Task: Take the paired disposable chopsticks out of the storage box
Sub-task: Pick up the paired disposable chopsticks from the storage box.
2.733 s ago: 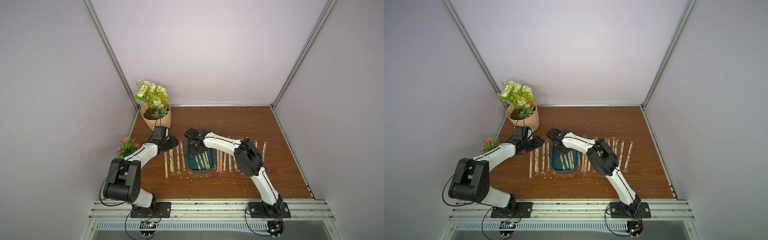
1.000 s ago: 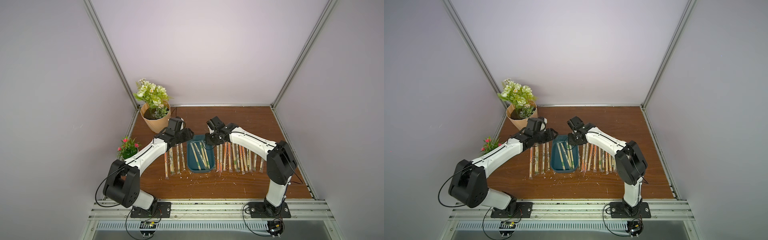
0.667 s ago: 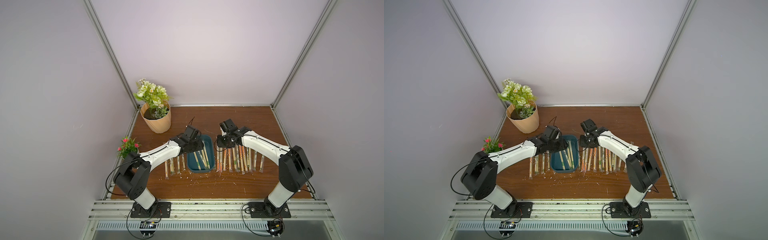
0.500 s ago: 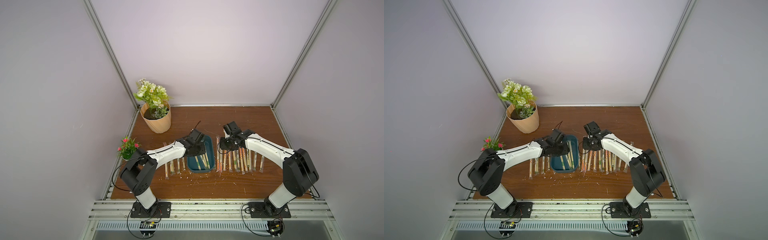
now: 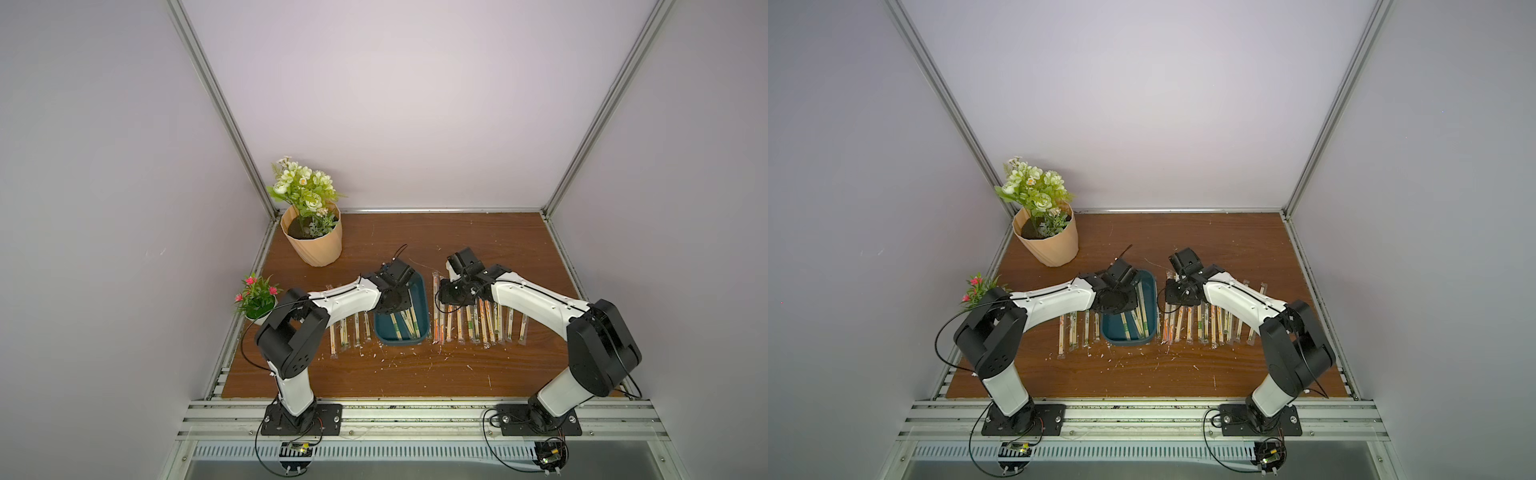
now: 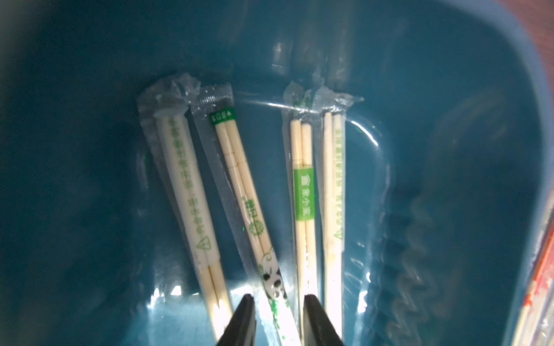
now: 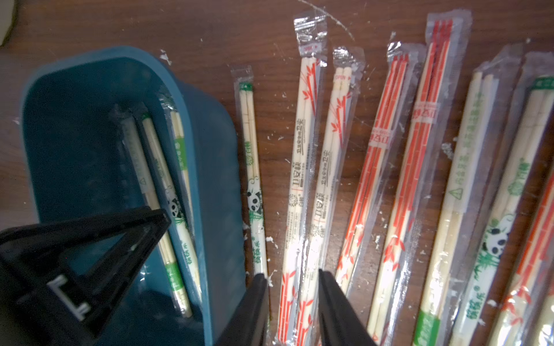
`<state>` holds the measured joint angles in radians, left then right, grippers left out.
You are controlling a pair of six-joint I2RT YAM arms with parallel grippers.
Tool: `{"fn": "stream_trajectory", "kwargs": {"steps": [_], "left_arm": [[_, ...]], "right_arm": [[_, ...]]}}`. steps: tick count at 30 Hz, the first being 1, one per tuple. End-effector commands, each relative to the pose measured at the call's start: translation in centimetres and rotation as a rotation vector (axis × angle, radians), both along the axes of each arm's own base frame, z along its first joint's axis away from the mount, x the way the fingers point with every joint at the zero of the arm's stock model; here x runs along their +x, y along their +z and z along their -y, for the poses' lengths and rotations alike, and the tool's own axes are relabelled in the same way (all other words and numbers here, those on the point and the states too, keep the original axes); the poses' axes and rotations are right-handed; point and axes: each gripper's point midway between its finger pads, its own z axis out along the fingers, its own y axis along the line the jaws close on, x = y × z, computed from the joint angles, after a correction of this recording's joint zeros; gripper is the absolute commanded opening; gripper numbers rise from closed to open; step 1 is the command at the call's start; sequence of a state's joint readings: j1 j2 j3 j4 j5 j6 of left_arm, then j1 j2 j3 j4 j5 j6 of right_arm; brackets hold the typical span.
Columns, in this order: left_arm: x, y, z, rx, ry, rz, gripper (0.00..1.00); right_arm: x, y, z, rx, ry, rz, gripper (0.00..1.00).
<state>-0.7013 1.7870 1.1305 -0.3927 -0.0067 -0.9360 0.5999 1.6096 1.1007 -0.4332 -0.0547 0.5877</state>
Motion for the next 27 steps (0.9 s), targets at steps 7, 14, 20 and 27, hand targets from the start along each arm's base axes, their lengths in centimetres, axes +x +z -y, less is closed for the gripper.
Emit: {"fn": "stream_trajectory", "kwargs": {"steps": [7,14,20,27], "left_arm": [[-0.1,-1.3,0.1,0.062,0.005,-0.036,0.32],[-0.3,-2.4,-0.1,0.088,0.006,-0.061,0.33],[-0.6,-3.3,-0.4,0.115,0.002,-0.084,0.31],[-0.9,-4.2,-0.3,0.132,-0.025,-0.113,0.19]], "right_arm": [[0.2,1.3,-0.7,0.05,0.009,0.026,0.34],[0.3,1.4,-0.9,0.055,0.014,0.03,0.33],[0.6,1.9,-0.8,0.053,0.012,0.044,0.33],[0.7,2.9,-0.8,0.06,0.01,0.062,0.33]]}}
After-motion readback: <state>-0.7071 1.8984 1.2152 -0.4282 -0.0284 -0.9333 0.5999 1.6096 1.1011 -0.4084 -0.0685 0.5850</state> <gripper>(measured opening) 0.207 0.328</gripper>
